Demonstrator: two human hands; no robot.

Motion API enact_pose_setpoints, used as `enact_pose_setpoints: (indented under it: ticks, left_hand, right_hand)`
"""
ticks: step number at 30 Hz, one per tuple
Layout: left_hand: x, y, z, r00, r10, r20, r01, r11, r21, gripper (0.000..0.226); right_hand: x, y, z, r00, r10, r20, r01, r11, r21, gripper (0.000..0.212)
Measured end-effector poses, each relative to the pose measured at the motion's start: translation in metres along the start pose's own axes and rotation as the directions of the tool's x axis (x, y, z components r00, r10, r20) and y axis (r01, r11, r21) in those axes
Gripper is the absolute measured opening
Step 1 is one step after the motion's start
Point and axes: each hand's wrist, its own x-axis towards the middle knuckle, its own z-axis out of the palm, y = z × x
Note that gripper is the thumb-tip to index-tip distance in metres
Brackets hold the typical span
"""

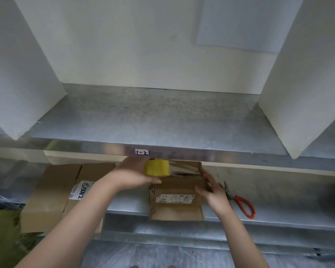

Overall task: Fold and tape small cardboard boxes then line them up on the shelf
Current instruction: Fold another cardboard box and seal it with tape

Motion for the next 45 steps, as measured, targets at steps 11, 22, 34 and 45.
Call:
enact_pose_setpoints:
  ticks: [11,22,34,45]
  left_hand:
    - [-0.006,-0.025,-0.006,0.997,0.008,-0.081,-0.030,0.963,-0.268,0.043]
    - [0.001,-0.072,-0.021,0.999,-0.044,-0.032,0.042,0.997,-0.057,0.054]
    - [0.026,-0.113,0.020,0.992,0.020,-0.121,0.016,0.957,0.291,0.053]
    - [0.034,-0.107,0.042,1.000,0.013,-0.006,-0.013,1.000,0.016,0.068]
  right_hand:
    - [-0.005,-0.012,0.019,0.999,0.018,0.040,-0.010,0.979,-0.203,0.080]
    - [-0.005,-0.018,0.021,0.996,0.058,0.068,-0.048,0.988,-0.147,0.077]
    - [-0.004,-0.021,0.024,0.996,0.079,0.049,-0.074,0.993,-0.092,0.077]
    - [-0.010,-0.016,0.007,0.996,0.084,0.013,-0.083,0.995,-0.051,0.072]
